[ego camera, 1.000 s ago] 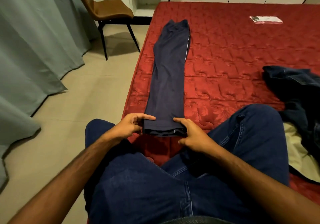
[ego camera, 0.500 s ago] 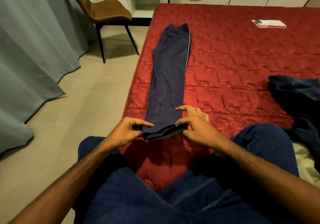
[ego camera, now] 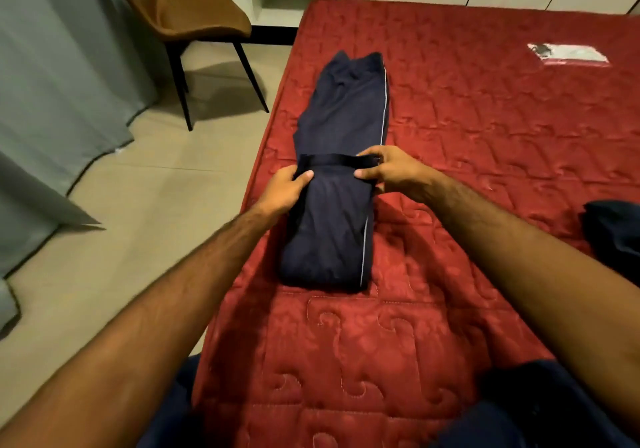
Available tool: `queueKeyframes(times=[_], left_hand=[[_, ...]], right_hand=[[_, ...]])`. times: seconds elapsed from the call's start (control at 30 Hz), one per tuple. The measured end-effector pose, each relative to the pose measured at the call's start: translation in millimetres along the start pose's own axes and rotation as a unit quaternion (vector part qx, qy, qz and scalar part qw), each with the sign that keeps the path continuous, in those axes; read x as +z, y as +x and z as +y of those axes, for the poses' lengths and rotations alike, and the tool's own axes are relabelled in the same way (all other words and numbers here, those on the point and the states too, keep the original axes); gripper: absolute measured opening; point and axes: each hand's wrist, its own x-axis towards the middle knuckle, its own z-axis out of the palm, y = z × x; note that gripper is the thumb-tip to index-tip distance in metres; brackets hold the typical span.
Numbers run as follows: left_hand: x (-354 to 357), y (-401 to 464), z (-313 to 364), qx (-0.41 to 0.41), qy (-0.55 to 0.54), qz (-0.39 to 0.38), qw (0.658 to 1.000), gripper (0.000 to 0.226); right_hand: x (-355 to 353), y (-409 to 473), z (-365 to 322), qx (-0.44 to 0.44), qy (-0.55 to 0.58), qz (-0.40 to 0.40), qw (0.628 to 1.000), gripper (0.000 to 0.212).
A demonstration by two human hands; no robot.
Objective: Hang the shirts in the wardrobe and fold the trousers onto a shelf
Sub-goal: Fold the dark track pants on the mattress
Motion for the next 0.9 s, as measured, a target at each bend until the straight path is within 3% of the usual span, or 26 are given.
queueKeyframes(times=[0.1, 0.17, 0.33, 0.43, 0.53, 0.63, 0.7, 0.8, 0.9], left_hand=[[6.3, 52.3, -37.0, -0.027, 0.059, 0.023, 0.998, 0.038], [12.7, 70.0, -50.3, -0.037, 0.086, 0.046, 0.995, 0.031], [22.0, 62.1, -46.6, -0.044, 0.015, 0.082, 0.996, 0.013], [9.3, 25.1, -33.6, -0.070, -0.023, 0.006, 0.997, 0.039], [-9.4, -27.5, -44.8, -0.046, -0.017, -0.084, 0.995, 0.071], [-17.4, -79.2, -57.9, -0.014, -0.003, -0.159, 0.987, 0.089], [-17.2, -100.8, -59.4, 0.010, 0.022, -0.170, 0.985, 0.087], [-10.9, -114.9, -62.2, 0.036, 0.057, -0.105, 0.992, 0.065], [-2.5, -125.5, -69.5, 0.066, 0.095, -0.027, 0.993, 0.048]], right_hand=[[-3.6, 52.6, 24.0, 0.021, -0.038, 0.058, 0.997, 0.031], [-3.8, 74.8, 42.8, 0.028, -0.056, 0.110, 0.992, 0.037], [13.4, 52.2, 68.4, 0.049, 0.180, 0.234, 0.954, 0.031], [30.7, -4.7, 87.2, 0.040, 0.163, 0.192, 0.967, 0.051], [55.1, -69.2, 114.4, 0.013, 0.086, 0.135, 0.987, 0.071], [78.8, -108.7, 125.8, -0.044, 0.004, 0.114, 0.992, 0.084], [90.5, -120.5, 127.3, -0.075, -0.082, 0.165, 0.980, 0.081], [101.4, -127.0, 126.3, -0.072, -0.129, 0.253, 0.956, 0.054], [109.9, -129.1, 121.4, -0.044, -0.136, 0.251, 0.957, 0.035]])
